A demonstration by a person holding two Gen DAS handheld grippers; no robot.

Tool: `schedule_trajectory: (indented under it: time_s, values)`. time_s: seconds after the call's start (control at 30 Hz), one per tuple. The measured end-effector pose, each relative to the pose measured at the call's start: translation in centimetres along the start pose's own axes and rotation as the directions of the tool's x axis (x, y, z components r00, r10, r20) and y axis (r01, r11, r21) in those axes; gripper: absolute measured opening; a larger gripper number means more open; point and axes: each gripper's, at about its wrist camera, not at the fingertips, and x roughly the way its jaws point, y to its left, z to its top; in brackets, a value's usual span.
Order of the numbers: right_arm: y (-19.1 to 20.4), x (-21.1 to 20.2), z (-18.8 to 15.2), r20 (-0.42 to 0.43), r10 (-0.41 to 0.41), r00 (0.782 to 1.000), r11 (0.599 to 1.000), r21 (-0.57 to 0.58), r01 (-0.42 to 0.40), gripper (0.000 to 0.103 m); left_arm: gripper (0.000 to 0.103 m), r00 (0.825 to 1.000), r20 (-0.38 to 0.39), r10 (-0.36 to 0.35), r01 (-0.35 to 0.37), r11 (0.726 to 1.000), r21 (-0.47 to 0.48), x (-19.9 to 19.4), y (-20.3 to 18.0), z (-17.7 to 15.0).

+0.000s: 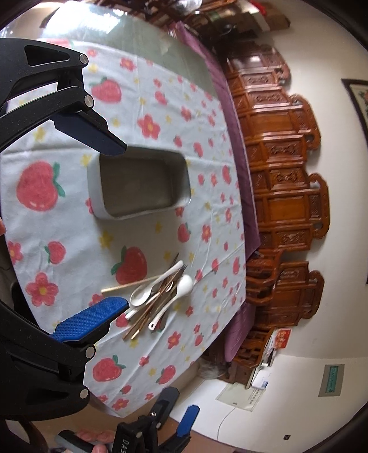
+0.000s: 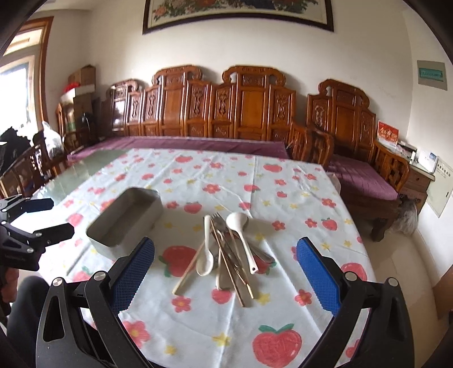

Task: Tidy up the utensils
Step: 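Move the right gripper toward the utensil pile, then grasp the white plastic ladle with the right gripper and lift it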

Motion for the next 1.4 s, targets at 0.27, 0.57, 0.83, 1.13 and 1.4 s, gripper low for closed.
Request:
schedule_trajectory:
  time_s: [0.27,0.57,0.83,1.13,1.4]
  values:
    - [-2.5,4.4,-1.2,-0.106,0.003,0.994,1.000,0.018,-0.001,0.095,0.097,0.996,-0.077,-0.050,0.055,0.997,0.057,5.6,-2.1,0.1]
    - [-5.5,10.1,-2.3,-0.205,0.065,0.977,0.997,0.054,-0.055,0.060,0.097,0.985,-0.127,-0.113,0.121,0.991,0.059,9.8,-3.9,-0.3]
    - [-6.2,17.0,-2.2,-0.251,0.106,0.962,0.994,0.052,-0.096,0.036,0.092,0.985,-0.142,-0.096,0.108,0.991,0.079,12.5,-4.8,-0.3]
    - [-5.6,23.6,-1.8,-0.311,0.162,0.937,0.986,0.023,-0.163,0.026,0.089,0.981,-0.158,-0.111,0.119,0.992,0.042,13.5,-5.0,-1.1]
    - [-4.8,26.1,-1.1,-0.362,0.150,0.920,0.986,-0.008,-0.164,0.009,0.089,0.977,-0.184,-0.110,0.118,0.992,0.036,14.2,-5.5,-1.8]
